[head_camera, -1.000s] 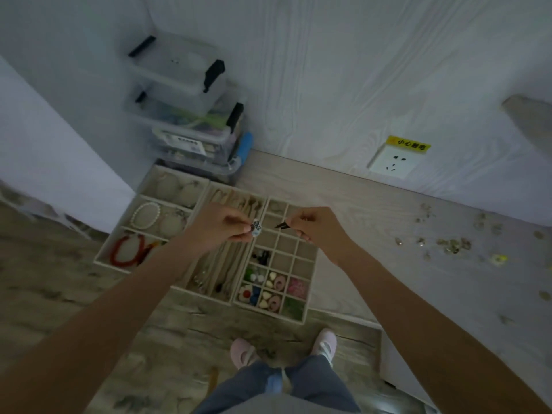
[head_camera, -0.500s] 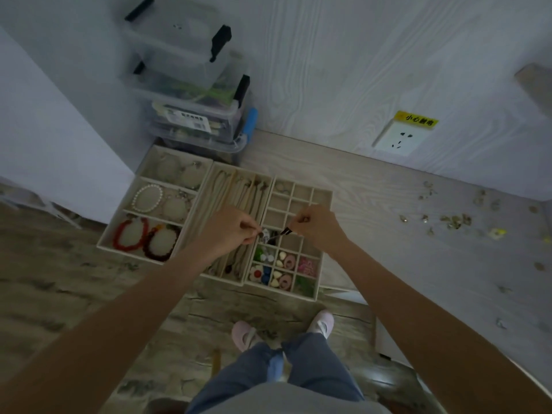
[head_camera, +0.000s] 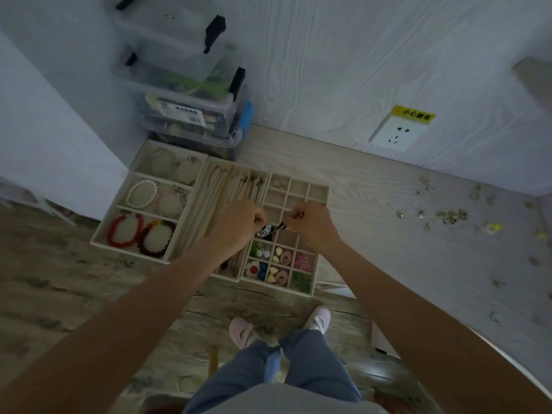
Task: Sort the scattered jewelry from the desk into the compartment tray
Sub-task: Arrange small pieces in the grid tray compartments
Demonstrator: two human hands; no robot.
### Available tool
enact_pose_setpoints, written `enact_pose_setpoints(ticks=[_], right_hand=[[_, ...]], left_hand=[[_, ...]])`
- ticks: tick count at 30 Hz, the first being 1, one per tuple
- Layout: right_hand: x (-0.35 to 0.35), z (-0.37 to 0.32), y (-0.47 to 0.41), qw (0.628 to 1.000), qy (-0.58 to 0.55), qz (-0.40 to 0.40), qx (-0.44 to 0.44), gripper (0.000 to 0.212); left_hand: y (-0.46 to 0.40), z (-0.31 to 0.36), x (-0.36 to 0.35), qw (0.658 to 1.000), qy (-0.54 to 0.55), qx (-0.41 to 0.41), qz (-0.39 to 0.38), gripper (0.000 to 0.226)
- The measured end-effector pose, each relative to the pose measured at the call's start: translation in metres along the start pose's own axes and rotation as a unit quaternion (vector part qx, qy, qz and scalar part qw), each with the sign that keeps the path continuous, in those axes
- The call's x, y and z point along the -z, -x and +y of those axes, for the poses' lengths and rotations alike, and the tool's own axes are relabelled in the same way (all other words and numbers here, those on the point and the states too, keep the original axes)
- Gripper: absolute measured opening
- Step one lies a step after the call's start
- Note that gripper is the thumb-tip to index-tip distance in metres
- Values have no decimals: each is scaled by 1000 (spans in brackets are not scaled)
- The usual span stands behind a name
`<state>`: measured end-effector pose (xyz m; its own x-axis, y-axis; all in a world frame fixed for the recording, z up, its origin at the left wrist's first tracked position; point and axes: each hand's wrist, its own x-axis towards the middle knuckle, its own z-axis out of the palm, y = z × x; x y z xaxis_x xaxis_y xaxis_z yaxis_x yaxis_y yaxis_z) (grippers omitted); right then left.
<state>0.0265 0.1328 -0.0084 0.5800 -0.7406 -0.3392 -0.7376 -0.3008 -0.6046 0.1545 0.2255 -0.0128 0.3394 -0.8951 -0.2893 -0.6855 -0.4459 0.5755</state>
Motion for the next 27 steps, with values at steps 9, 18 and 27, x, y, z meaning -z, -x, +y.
enact_pose_setpoints(ticks=[9,18,27], right_hand=[[0,6,-1,1000,-8,-6,-3,22],[-13,-2,2,999,-34,-3,11,9],[-16,-3,2,1000,-5,-2,21,8]], left_hand=[[-1,10,-10,994,-104,-3,-28,13],[5,8,-12,983,-181,-33,-11,9],[3,-3,-11,991,-124,-41,1,14]])
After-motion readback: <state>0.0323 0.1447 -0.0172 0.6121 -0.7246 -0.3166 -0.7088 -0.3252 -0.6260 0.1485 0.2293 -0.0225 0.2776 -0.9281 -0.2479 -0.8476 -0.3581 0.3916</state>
